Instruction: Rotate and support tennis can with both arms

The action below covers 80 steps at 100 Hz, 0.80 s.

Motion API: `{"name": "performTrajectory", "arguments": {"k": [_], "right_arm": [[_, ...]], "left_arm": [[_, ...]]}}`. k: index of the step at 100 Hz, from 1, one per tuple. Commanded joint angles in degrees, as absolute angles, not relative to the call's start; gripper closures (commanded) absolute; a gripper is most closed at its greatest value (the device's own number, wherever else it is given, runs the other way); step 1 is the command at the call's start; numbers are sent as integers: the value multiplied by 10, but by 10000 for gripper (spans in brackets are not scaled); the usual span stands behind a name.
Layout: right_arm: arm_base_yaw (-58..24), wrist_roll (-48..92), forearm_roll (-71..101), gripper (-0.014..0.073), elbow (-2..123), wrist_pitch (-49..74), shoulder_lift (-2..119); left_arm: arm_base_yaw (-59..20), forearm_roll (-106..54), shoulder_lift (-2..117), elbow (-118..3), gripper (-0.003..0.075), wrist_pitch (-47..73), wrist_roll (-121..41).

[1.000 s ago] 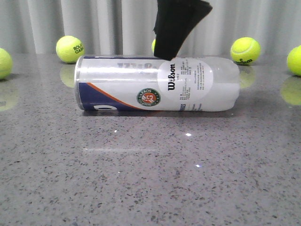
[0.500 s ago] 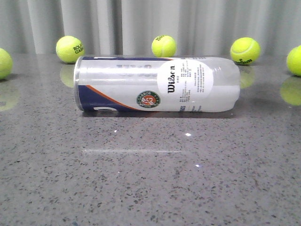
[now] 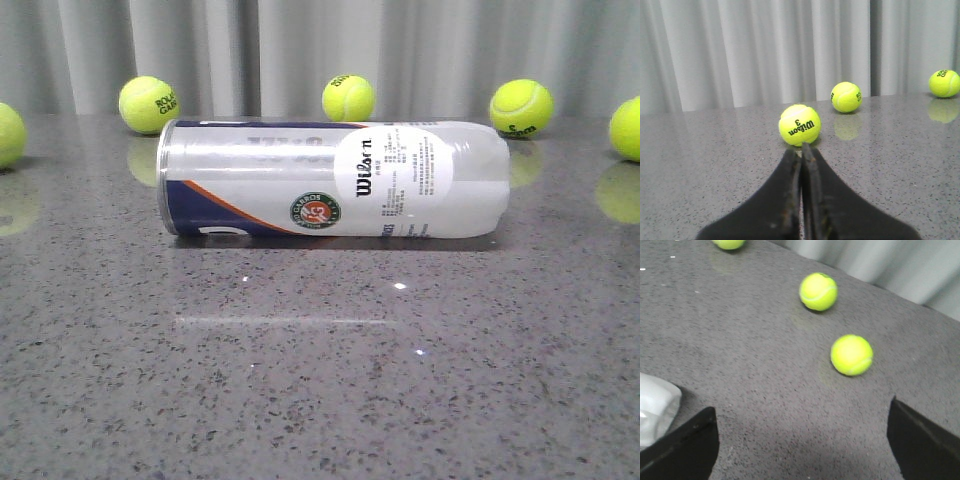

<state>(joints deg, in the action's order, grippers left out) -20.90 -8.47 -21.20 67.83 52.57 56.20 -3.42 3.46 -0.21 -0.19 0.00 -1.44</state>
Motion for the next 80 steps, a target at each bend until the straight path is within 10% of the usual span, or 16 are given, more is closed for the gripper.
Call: {"name": "performTrajectory", "arguments": {"k": [1, 80], "right_arm": [[-196, -105, -241, -54, 629, 442, 509], [-153, -137, -223, -54, 435, 318, 307]], "left_arm": [[-33, 34, -24, 25, 741, -43, -8], [-33, 34, -24, 25, 741, -43, -8]]}}
